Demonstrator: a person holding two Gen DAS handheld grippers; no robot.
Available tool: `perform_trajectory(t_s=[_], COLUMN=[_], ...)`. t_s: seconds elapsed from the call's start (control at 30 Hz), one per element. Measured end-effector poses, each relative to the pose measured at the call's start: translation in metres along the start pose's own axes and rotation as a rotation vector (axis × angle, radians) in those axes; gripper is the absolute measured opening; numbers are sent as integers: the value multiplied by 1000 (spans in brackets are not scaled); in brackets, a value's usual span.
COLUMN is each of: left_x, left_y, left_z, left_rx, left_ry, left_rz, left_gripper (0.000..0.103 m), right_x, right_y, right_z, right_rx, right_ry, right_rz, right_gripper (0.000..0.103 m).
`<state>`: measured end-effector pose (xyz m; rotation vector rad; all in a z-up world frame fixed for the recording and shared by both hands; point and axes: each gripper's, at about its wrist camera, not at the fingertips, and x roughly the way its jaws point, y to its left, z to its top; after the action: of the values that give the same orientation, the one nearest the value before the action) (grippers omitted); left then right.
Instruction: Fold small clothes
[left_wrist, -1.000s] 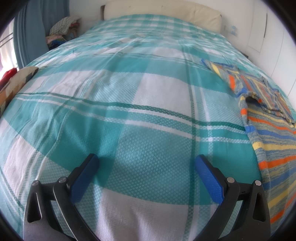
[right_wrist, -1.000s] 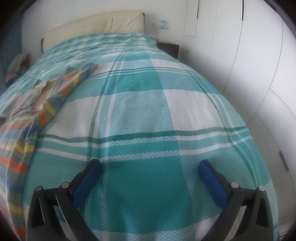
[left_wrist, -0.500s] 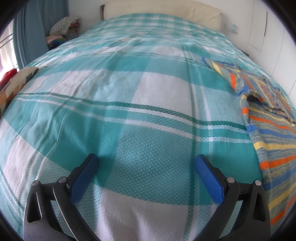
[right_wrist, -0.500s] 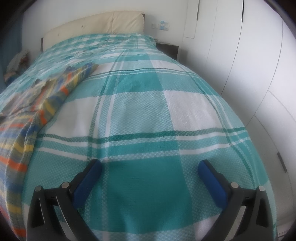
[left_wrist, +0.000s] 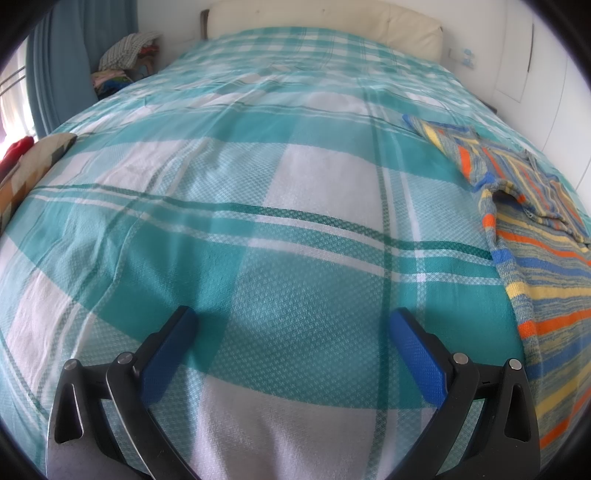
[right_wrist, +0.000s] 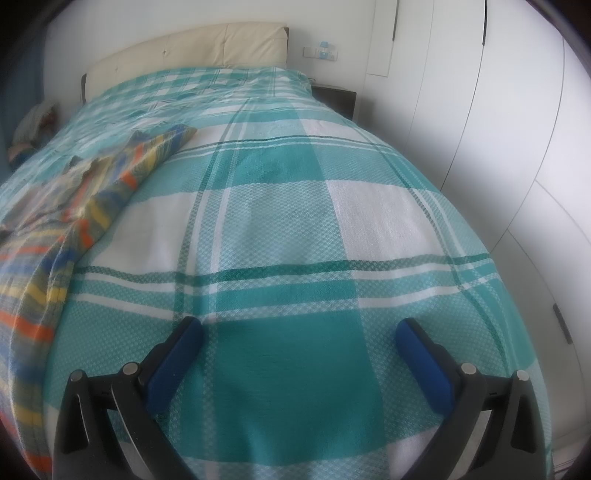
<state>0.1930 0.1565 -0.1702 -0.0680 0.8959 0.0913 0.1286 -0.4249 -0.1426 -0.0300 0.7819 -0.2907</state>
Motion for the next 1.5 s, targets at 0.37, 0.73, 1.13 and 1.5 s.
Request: perform_trajectory(t_s=[0.37, 0.73, 1.13, 1.5], left_x=[0, -96, -134, -156], left_y=[0, -26, -96, -60], left_z=[1, -38, -118, -93], left_rx=[2, 70, 314, 200], left_ry=[6, 122, 300, 389], left_rz=[2, -388, -401, -531], left_gripper=[103, 99, 66, 43], right_x=[0, -72, -141, -136], right_y=[0, -24, 47, 52], right_z=[0, -2, -118, -108], right_rx=[-1, 57, -86, -52], right_ry=[1, 106, 356, 386], right_rz=[-1, 329, 584, 621], right_gripper=[103, 99, 75, 76])
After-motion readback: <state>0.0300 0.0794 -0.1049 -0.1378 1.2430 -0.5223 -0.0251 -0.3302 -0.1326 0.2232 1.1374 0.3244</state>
